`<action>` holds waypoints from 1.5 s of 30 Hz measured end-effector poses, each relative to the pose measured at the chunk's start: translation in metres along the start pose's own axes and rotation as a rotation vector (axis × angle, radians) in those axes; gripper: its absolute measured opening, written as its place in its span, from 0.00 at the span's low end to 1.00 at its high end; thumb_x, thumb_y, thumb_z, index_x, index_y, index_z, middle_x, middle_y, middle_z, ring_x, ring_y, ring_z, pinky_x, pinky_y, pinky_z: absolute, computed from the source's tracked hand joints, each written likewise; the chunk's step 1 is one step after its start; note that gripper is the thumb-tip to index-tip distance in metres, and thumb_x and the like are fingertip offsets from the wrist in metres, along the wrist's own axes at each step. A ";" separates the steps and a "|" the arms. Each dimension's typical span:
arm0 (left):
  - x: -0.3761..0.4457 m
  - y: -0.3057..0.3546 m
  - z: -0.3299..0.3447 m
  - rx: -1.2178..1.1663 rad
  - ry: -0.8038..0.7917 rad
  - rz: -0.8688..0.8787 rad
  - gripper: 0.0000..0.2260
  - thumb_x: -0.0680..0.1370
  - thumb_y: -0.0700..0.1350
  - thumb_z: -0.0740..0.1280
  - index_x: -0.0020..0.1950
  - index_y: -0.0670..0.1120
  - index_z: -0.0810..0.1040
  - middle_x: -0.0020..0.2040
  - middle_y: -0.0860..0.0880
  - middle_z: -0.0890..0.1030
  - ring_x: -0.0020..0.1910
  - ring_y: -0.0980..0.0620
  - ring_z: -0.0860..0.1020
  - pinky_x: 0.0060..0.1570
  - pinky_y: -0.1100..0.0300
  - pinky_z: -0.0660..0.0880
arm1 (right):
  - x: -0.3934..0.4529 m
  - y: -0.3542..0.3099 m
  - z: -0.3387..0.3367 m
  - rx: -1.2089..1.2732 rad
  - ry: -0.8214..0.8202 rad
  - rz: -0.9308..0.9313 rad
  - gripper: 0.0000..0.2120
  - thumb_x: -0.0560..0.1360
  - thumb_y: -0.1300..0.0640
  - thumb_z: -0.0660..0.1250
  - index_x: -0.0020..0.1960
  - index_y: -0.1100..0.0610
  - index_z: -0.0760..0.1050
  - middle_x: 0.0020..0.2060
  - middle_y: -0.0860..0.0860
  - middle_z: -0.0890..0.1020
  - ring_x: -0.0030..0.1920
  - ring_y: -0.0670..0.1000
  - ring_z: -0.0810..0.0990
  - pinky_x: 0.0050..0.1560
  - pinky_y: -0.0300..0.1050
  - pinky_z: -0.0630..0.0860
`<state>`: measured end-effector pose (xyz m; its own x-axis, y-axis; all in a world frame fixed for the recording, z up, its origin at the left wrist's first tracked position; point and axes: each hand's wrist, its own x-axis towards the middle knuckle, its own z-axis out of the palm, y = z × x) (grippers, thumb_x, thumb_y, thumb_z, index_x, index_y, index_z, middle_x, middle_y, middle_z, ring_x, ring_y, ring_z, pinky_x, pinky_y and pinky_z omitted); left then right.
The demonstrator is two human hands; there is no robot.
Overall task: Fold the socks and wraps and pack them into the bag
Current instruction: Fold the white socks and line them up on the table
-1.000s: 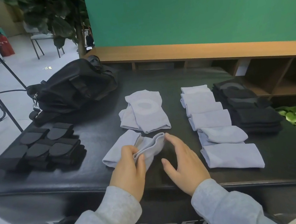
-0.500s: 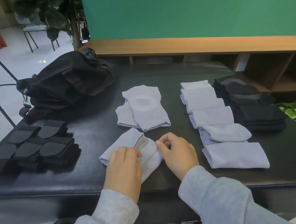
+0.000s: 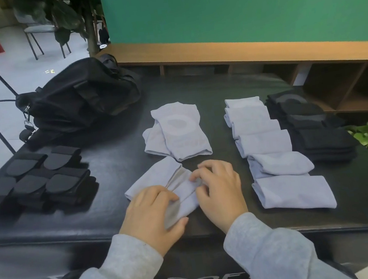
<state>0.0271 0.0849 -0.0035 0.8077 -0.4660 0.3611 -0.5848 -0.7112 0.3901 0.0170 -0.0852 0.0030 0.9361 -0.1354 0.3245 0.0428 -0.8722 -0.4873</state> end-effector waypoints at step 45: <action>0.017 -0.011 -0.021 -0.318 0.183 -0.592 0.06 0.79 0.50 0.61 0.47 0.48 0.71 0.38 0.53 0.74 0.36 0.58 0.71 0.32 0.68 0.62 | 0.011 -0.015 0.001 0.158 -0.142 0.254 0.15 0.79 0.42 0.56 0.51 0.54 0.72 0.43 0.47 0.79 0.45 0.50 0.78 0.51 0.50 0.76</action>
<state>0.0458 0.0961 0.0156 0.9881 0.0685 0.1374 -0.0663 -0.6169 0.7843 0.0268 -0.0729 0.0134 0.9626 -0.2626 0.0658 -0.1550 -0.7339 -0.6613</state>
